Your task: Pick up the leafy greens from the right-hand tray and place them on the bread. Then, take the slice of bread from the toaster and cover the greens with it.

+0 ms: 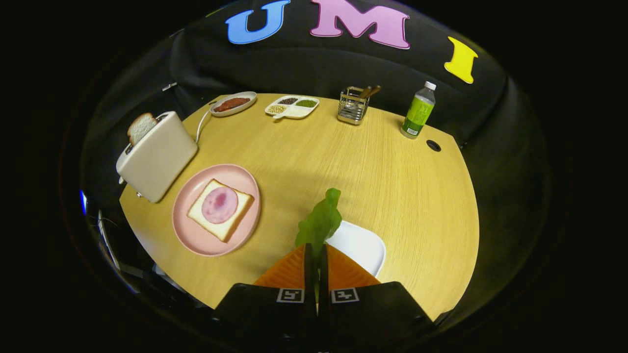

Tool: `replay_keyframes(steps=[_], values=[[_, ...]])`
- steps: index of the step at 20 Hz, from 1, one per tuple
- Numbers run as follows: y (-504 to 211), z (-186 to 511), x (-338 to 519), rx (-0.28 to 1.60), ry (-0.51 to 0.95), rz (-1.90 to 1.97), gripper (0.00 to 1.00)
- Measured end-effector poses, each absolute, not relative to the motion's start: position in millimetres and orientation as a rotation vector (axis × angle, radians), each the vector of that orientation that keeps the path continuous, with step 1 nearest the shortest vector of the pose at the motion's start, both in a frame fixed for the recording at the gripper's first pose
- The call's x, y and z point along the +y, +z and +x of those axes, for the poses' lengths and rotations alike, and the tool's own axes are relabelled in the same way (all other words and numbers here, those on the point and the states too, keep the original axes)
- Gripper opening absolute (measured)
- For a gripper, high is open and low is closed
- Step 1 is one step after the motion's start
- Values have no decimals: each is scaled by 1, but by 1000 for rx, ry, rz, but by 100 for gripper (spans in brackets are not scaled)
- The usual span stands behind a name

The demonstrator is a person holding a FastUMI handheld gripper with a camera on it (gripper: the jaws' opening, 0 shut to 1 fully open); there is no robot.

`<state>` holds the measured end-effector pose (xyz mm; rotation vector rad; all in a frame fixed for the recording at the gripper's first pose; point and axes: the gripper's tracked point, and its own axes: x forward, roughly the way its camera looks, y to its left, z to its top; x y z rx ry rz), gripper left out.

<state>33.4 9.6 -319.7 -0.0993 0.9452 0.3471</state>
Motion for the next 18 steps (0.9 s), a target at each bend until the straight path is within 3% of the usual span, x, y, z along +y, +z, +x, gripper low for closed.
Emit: replay_keyframes(steps=[6, 18], values=[[-286, 45, 92, 883, 415, -61, 5], [-325, 45, 179, 945, 476, -134, 6]])
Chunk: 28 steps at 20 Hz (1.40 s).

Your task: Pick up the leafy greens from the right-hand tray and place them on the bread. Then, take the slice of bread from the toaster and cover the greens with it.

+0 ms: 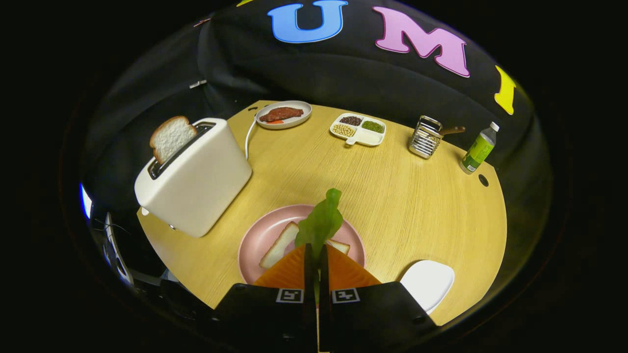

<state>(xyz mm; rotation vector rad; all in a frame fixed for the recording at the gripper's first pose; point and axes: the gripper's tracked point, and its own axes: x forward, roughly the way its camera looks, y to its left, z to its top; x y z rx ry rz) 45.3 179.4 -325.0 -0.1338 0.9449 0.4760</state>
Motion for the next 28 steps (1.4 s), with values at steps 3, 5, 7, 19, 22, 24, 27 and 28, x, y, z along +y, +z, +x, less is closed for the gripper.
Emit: replay_keyframes(steps=[3, 5, 7, 19, 22, 24, 27, 28], values=[[-339, 40, 186, 981, 483, -166, 9], [-345, 38, 187, 993, 477, -192, 11], [-351, 38, 189, 1002, 469, -202, 16], [-363, 24, 201, 1021, 478, -229, 70], [-364, 23, 203, 1004, 487, -237, 79], [-358, 23, 206, 994, 484, -211, 89], [-331, 30, 213, 928, 494, -165, 100], [-321, 33, 215, 904, 495, -161, 100]])
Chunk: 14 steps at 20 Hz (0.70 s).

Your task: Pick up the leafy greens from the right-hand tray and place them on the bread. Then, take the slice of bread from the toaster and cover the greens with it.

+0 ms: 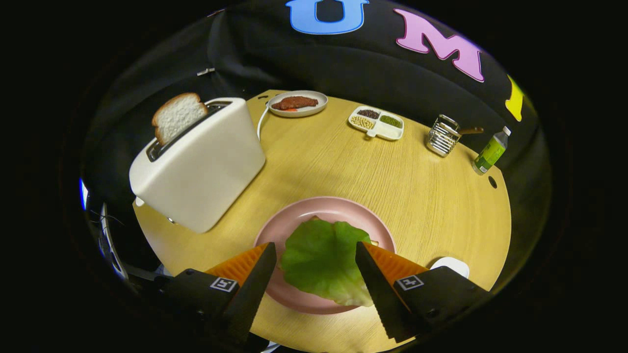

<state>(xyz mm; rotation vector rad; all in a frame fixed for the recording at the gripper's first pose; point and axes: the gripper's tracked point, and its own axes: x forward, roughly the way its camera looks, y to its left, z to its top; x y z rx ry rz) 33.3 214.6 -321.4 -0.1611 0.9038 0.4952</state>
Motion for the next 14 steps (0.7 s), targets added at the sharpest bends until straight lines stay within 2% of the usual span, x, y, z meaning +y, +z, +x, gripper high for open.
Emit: replay_keyframes(steps=[7, 14], values=[[-228, 50, 252, 721, 552, -130, 100], [-146, 63, 333, 575, 649, -64, 100]])
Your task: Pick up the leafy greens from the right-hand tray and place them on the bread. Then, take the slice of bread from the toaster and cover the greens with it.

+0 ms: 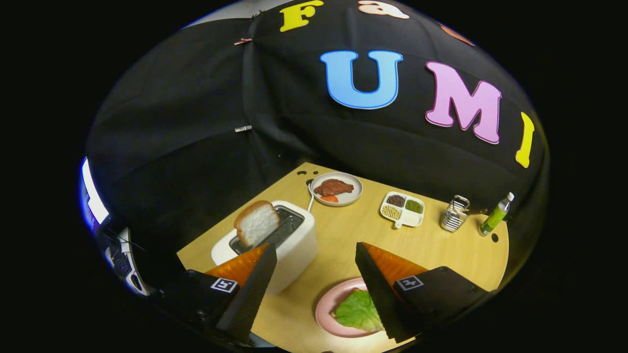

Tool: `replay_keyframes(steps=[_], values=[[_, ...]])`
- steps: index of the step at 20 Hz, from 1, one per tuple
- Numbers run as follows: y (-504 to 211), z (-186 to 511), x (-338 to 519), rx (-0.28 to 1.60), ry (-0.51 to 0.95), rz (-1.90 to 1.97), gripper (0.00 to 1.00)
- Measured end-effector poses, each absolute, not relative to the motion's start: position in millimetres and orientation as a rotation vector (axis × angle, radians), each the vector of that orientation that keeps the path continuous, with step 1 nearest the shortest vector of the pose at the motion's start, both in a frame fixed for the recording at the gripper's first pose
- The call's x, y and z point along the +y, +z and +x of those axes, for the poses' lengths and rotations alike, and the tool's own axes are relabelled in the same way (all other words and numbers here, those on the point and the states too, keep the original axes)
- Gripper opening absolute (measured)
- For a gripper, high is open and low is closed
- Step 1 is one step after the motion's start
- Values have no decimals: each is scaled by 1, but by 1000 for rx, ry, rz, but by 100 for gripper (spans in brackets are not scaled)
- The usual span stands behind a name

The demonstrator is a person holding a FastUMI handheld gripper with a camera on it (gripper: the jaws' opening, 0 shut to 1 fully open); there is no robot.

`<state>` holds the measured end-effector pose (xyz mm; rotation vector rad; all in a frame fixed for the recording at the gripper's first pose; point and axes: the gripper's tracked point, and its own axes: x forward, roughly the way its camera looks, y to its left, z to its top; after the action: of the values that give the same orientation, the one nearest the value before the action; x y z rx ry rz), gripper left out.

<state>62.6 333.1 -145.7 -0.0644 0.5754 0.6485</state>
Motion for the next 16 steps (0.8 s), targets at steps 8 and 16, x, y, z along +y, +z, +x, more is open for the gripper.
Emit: replay_keyframes(steps=[8, 16], values=[[-141, 49, 431, 563, 772, -98, 100], [-192, 59, 487, 625, 724, -148, 99]])
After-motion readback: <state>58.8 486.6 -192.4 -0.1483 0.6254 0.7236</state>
